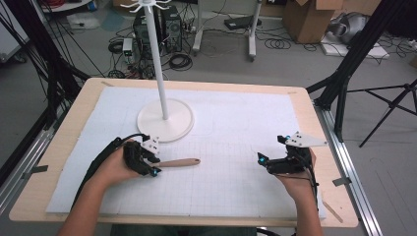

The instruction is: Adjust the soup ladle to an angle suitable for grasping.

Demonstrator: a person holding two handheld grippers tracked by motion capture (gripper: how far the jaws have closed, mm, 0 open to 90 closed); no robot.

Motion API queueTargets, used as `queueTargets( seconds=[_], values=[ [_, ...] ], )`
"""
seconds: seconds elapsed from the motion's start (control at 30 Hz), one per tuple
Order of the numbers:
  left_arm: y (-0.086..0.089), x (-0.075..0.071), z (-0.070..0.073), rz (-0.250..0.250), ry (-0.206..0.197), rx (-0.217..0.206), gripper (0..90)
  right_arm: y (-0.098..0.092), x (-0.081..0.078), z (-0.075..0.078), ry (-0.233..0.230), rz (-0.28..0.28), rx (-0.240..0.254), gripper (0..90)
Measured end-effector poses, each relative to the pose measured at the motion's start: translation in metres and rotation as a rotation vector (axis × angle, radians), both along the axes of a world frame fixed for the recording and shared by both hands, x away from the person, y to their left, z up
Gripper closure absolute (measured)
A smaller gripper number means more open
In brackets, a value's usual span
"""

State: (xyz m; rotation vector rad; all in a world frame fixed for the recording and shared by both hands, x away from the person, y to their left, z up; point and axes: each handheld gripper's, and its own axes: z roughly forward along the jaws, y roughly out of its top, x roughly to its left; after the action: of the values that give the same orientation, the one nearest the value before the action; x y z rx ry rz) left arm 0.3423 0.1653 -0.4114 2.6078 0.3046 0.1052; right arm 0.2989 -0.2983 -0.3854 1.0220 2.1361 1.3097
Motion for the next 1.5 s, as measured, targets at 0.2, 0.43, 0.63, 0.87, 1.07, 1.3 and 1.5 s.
queueTargets(
  seconds=[0.2,0.43,0.63,0.87,1.07,1.3,1.5],
  values=[
    [0.011,-0.004,0.014,0.026,-0.037,-0.072,48.9,0.0,0.0,0.0,-0.005,0.007,0.0,0.4],
    [0.025,-0.014,0.033,0.048,-0.092,-0.195,38.2,-0.001,-0.001,0.001,-0.008,0.003,0.004,0.4],
    [0.04,-0.025,0.039,0.062,-0.132,-0.291,31.0,-0.002,-0.001,0.001,-0.009,-0.001,0.009,0.3],
    [0.061,-0.034,0.041,0.103,-0.17,-0.369,22.1,-0.002,0.0,-0.001,0.0,-0.002,0.009,0.3],
    [0.078,-0.039,0.049,0.122,-0.196,-0.434,14.3,-0.002,0.001,-0.002,-0.005,0.004,0.003,0.3],
    [0.088,-0.038,0.048,0.152,-0.197,-0.485,3.4,-0.001,0.002,-0.004,0.005,0.01,0.002,0.3],
    [0.088,-0.036,0.046,0.143,-0.198,-0.478,1.6,-0.002,0.003,-0.004,0.01,0.006,0.008,0.3]
  ],
)
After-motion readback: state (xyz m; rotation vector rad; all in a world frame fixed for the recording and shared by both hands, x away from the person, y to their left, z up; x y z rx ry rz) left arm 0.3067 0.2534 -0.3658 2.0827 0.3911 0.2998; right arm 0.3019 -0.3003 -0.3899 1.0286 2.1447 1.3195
